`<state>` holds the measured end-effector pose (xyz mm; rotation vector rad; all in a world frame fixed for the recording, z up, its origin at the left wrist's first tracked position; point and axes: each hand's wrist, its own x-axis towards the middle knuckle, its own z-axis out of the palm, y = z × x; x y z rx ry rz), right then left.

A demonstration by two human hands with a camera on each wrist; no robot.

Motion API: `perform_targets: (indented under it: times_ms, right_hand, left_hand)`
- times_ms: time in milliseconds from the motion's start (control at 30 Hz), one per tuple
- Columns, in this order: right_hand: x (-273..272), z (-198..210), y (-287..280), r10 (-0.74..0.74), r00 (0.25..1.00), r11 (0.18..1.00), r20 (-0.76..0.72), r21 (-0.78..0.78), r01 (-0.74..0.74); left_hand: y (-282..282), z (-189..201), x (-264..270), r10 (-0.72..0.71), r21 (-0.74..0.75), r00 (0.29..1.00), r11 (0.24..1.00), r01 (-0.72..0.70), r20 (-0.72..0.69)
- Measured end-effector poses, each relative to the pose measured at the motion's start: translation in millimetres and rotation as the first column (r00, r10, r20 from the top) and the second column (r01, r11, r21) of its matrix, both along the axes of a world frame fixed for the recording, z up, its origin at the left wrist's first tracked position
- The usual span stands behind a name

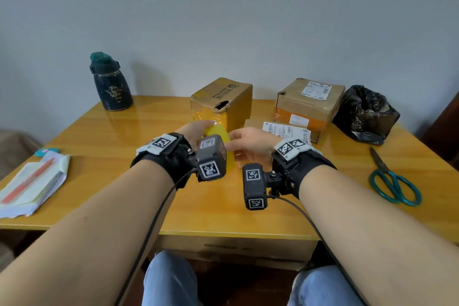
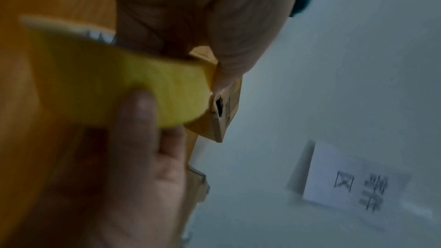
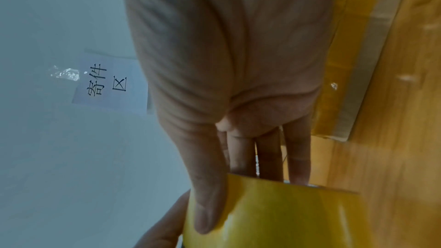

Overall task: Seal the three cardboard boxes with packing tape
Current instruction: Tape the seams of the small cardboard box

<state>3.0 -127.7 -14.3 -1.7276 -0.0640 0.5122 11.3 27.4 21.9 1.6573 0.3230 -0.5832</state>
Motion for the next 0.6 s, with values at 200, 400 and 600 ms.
perform_targets:
  times_ms: [200, 400, 600]
  right_hand:
    - [-5, 2, 6, -0.091, 0.987, 0.984, -0.130, 0.140, 0.109]
    - [-11, 2, 6, -0.103, 0.981, 0.975, -0.167, 0.179, 0.133]
    - [-12, 0, 3, -0.102, 0.988, 0.992, -0.119, 0.066, 0.110]
  left_hand:
    - [-3, -19, 11, -0.165, 0.559, 0.919, 0.827, -0.070, 0.359]
    - [-16, -35, 7, -0.356, 0.467, 0.797, 0.878, 0.106, 0.488]
    - [-17, -38, 5, -0.195, 0.314, 0.902, 0.947, 0.071, 0.385]
